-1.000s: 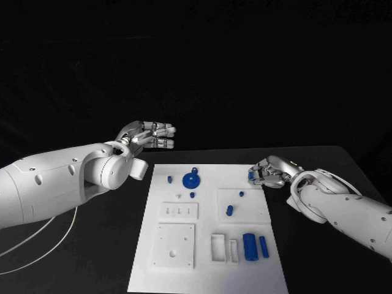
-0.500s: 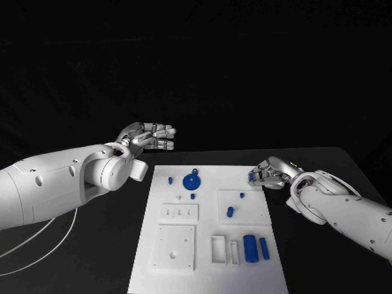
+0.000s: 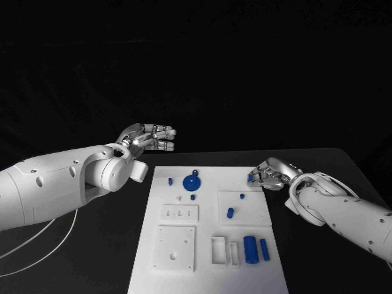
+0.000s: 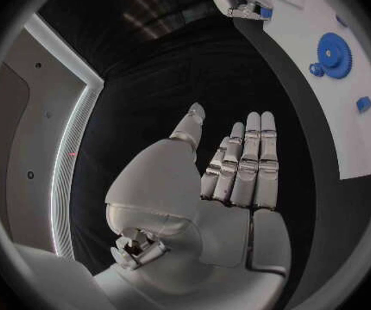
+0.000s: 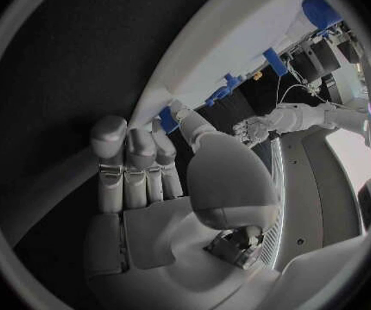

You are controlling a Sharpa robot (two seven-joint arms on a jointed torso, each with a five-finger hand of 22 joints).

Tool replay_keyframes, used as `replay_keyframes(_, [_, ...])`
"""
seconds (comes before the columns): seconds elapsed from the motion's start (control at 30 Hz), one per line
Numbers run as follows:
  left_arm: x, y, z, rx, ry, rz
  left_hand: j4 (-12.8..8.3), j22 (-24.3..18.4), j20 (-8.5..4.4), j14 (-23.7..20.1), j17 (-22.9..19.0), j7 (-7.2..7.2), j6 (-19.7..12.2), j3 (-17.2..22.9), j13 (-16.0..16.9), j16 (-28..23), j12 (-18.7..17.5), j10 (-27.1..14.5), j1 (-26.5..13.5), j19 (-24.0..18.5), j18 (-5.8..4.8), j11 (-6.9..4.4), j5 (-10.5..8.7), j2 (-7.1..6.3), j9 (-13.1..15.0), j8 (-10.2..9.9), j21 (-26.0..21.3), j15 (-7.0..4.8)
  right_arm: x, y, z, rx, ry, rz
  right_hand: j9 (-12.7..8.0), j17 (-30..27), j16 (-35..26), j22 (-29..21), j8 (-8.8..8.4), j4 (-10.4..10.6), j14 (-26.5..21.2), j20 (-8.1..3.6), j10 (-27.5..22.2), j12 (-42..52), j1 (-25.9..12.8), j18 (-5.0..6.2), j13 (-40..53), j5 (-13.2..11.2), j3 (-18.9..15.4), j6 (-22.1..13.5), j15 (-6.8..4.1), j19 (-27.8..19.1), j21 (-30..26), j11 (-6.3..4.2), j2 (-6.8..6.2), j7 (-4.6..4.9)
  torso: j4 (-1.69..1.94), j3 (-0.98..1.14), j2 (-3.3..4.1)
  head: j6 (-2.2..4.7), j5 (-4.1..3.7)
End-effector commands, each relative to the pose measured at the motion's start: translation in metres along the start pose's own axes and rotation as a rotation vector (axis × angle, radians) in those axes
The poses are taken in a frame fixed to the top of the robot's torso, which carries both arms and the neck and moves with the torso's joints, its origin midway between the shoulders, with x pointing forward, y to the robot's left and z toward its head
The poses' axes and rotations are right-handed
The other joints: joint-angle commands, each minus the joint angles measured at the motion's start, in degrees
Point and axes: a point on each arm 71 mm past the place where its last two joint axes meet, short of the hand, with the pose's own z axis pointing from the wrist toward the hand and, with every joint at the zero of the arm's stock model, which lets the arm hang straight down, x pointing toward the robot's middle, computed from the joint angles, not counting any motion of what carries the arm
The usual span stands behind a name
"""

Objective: Assemble the parts on the task board

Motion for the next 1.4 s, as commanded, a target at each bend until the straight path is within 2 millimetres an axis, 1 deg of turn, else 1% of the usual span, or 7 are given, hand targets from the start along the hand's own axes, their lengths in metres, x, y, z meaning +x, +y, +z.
replay_keyframes(0.03, [0.003,-0.001,0.001,0.005,0.015,-0.001,-0.26,-0.04,-0.04,0.32,0.09,-0.19,-0.39,0.01,0.05,-0.14,-0.1,-0.44,0.14,0.08,-0.4,-0.01,-0.12,0.37,-0.01,0.08,0.27,0.13,0.002,-0.001,-0.001,0.015,-0.01,0.015,1.0,0.15,-0.17,5.29,0.12,0.08,0.13,-0.49,-0.04,-0.21,0.0,-0.75,-0.03,0.12,-0.25,0.81,-0.39,2.13,-0.29,-0.45,0.37,-0.82,-0.02,0.01,0.0,-0.01,0.01])
replay_keyframes(0.1, [0.003,-0.001,0.001,0.003,0.019,-0.002,-0.22,-0.03,-0.08,0.46,0.1,-0.26,0.23,0.02,0.05,-0.05,-0.06,-0.1,0.12,0.14,-0.4,-0.12,-0.02,0.44,0.04,0.14,0.31,0.06,0.001,0.0,-0.001,0.014,-0.015,0.021,0.97,0.17,-0.17,5.32,0.14,0.23,0.14,-0.47,-0.06,-0.23,-0.05,-0.7,-0.01,0.6,-0.16,0.66,-0.36,2.18,-0.13,-0.47,0.38,-0.78,-0.07,0.0,-0.01,0.05,0.09])
replay_keyframes(0.27, [0.002,-0.001,0.002,-0.003,0.041,0.007,-1.04,0.66,-1.7,3.63,0.28,-2.64,14.26,3.08,0.01,1.75,0.0,6.18,0.61,2.23,-0.26,-2.49,11.9,1.97,0.92,1.21,1.9,-1.85,-0.001,0.004,-0.001,0.009,-0.025,0.039,0.97,0.26,-0.16,5.37,0.15,0.11,0.15,-0.44,-0.05,-0.19,0.19,-0.56,0.07,2.16,0.16,0.51,-0.35,2.25,0.02,-0.48,0.31,-0.67,-0.07,-0.01,-0.21,0.13,0.17])
replay_keyframes(0.67, [0.014,-0.018,0.017,-0.12,0.13,0.019,2.07,7.2,-9.48,17.22,9.43,-5.63,20.08,3.92,0.98,20.08,2.0,24.91,-4.37,12.52,-2.96,-8.91,5.5,-0.07,1.22,0.85,14.09,-9.3,-0.024,0.03,0.011,0.014,-0.049,0.041,0.91,0.49,-0.04,5.41,0.16,-0.3,0.2,-0.33,0.16,0.27,-0.02,-0.47,0.49,2.28,1.06,0.29,-0.26,2.31,0.17,-0.39,0.13,-0.54,-0.15,-0.33,-0.87,0.58,0.12])
replay_keyframes(0.87, [0.02,-0.032,0.027,-0.134,0.146,0.108,3.84,18.4,-14.36,16.88,27.06,-7.51,22.98,1.04,13.55,46.0,21.65,27.35,-5.69,15.62,-3.69,-12.66,5.52,-0.13,3.41,0.87,30.18,-13.6,-0.026,0.052,0.017,0.016,-0.048,0.013,0.87,0.67,0.18,5.47,0.17,-0.29,0.26,-0.29,0.35,0.77,-0.15,-0.43,0.91,1.9,1.5,0.31,-0.22,2.42,0.53,-0.42,-0.02,-0.55,-0.38,-0.43,-1.16,0.57,0.46])
replay_keyframes(1.03, [0.03,-0.027,0.029,-0.258,0.206,0.161,5.05,28.71,-15.33,16.19,37.37,-8.88,24.65,0.25,25.13,57.45,31.13,27.24,-7.6,11.33,-2.38,-13.72,8.03,0.26,7.83,0.78,42.72,-14.56,-0.025,0.065,0.021,0.018,-0.029,0.0,0.74,0.62,0.17,5.5,0.16,-0.01,0.24,-0.27,0.37,0.82,-0.47,-0.37,1.02,1.87,2.48,-0.06,-0.2,2.48,0.76,-0.37,-0.15,-0.44,-0.47,-0.64,-1.34,0.59,0.91])
replay_keyframes(1.4, [0.047,-0.018,0.024,-0.416,0.233,0.308,5.72,34.57,-14.95,16.47,43.87,-8.93,23.97,0.54,36.1,61.11,31.24,26.56,-8.74,8.93,-1.24,-13.57,6.8,-1.18,14.12,0.78,45.73,-14.5,-0.018,0.1,0.026,0.005,-0.014,-0.01,0.8,0.66,0.33,5.55,0.16,-0.66,0.29,-0.15,0.43,0.79,-0.55,-0.39,1.02,2.82,3.51,0.09,-0.09,2.49,1.07,-0.35,-0.6,-0.37,-0.35,-0.68,-1.54,0.13,0.7])
